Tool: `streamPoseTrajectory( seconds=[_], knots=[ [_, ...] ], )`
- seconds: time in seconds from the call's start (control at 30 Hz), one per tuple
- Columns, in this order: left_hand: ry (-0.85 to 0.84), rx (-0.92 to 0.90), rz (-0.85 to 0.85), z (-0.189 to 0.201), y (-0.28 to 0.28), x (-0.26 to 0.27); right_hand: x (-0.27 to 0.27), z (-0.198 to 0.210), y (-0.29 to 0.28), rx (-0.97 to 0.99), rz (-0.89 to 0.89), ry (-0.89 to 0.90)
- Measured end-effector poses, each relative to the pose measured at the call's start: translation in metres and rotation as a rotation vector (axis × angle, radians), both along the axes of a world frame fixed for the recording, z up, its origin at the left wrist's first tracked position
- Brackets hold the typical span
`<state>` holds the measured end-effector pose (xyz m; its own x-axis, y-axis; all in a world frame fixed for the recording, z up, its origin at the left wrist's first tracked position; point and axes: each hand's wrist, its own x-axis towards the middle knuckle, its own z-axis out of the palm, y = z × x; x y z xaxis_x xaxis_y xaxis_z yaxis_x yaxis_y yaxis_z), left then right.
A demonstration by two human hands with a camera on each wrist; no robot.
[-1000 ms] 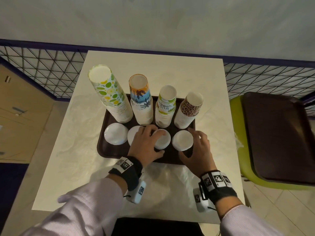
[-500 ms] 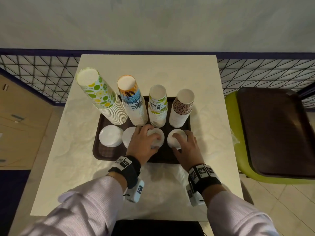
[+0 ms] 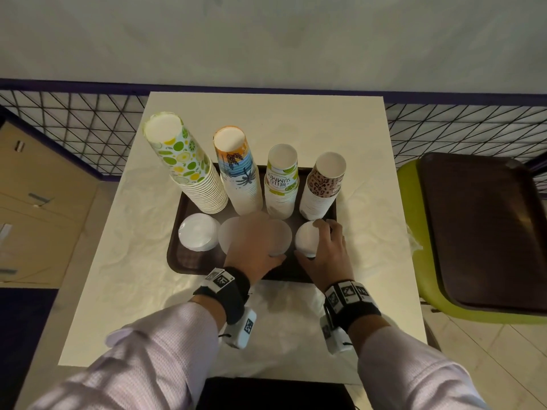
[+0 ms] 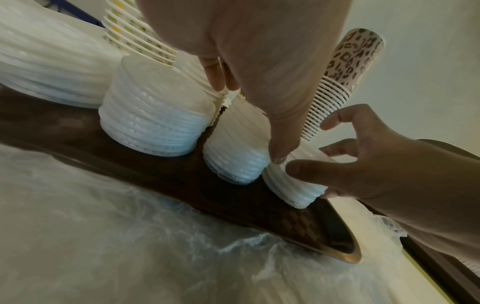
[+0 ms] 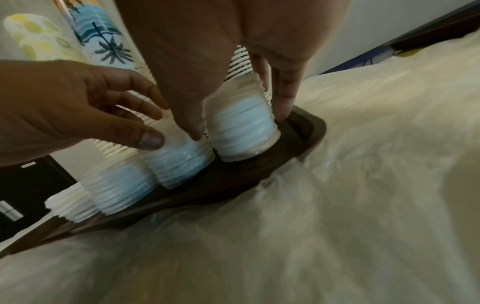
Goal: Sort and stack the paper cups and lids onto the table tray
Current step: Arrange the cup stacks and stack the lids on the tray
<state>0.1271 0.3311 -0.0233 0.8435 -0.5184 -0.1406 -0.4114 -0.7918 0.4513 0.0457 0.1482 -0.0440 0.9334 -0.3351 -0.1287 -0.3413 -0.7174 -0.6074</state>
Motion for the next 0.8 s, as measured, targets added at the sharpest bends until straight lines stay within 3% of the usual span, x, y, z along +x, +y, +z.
streamPoseTrajectory(
  seconds=[0.57, 0.8],
  knots=[
    [0.073, -0.082, 0.011, -0.011, -0.008, 0.002, 0.009, -0.011, 0.002, -0.034, -0.005, 0.022],
    [0.067, -0.1, 0.013, -0.004, -0.001, 0.0, -0.001, 0.009, 0.004, -0.071, 0.012, 0.003]
  ],
)
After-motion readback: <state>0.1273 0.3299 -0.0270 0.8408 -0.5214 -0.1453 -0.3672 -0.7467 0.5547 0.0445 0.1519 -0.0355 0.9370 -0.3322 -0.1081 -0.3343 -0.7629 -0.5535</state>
